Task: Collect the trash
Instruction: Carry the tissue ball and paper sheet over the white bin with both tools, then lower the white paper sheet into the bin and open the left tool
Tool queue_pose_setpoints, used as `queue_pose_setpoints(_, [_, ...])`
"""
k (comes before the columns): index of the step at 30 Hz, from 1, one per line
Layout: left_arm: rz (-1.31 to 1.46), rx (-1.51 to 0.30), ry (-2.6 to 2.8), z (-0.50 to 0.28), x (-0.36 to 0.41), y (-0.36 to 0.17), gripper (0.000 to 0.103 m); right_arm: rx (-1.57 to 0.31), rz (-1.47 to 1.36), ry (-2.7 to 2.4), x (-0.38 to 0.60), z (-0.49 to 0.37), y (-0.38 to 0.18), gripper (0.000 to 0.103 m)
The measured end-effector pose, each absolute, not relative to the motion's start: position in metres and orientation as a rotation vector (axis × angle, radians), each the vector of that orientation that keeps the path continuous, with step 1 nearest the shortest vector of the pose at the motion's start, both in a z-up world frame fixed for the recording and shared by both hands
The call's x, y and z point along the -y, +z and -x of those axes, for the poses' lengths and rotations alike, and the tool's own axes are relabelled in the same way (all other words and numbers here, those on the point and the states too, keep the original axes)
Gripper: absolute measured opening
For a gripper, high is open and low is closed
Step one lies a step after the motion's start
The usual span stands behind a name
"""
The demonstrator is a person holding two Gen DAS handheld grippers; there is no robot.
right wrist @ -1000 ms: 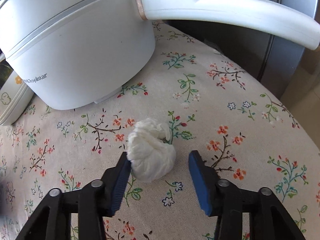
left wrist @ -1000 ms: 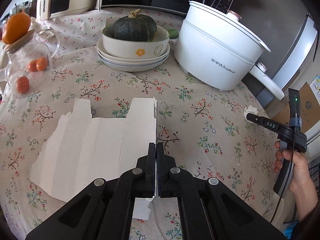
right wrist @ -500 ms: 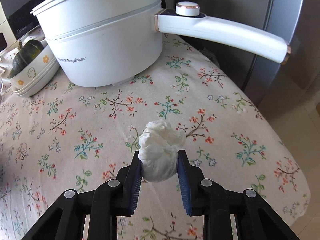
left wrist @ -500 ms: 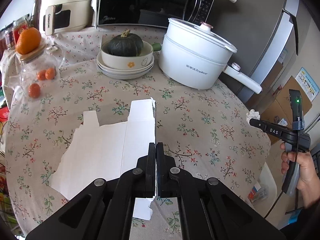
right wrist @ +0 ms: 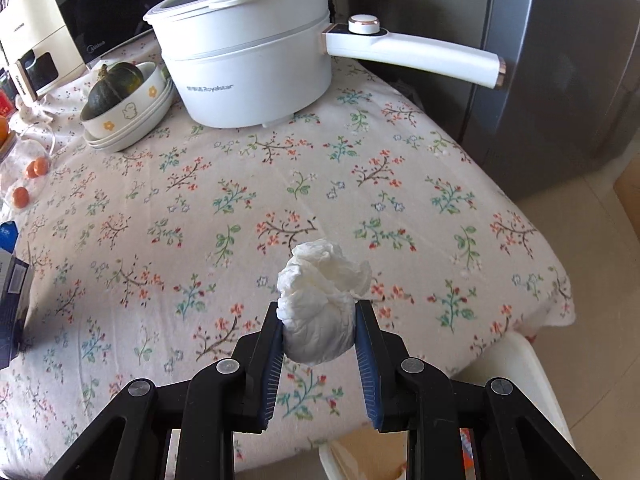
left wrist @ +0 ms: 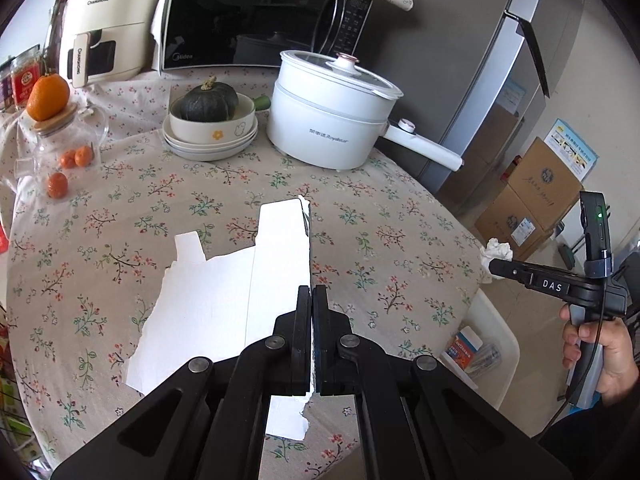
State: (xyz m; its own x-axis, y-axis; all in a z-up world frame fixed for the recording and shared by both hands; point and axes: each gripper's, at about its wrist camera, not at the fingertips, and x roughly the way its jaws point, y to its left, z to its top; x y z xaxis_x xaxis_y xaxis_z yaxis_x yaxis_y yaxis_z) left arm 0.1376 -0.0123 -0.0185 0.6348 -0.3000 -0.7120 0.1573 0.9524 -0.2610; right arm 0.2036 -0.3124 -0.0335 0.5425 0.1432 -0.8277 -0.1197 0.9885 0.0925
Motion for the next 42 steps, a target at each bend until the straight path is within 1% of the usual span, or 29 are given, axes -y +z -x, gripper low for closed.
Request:
queue_pose_setpoints(7, [0.206,-0.849,-0.383,-0.123,0.04,-0.007,0.0,-1.002,-0.091,0.145,0.329,-0.165,-0.026,0.03])
queue_pose_setpoints(14, [0.177,-0.842,-0.525,-0.11,0.087,0.009,0.0,-0.972,-0.092,0.142,0.348,-0.134,-0.014,0.03])
queue_pose_setpoints(24, [0.13,-0.86,-0.725,-0.091,0.172,0.018,0.0,-1.003,-0.14,0.034,0.416,-0.093,-0.028,0.03])
queue_pose_setpoints(32, [0.169,-0.924,-0.863,-0.084,0.242,0.007,0.0,-1.03,-0.209,-0.055,0.469,-0.069,-0.043,0.03])
queue_pose_setpoints(42, [0.219,-0.988,-0.916,-0.099,0.313,-0.024,0.0,-1.035,-0.257,-0.1,0.5,-0.056,-0.05,0.031])
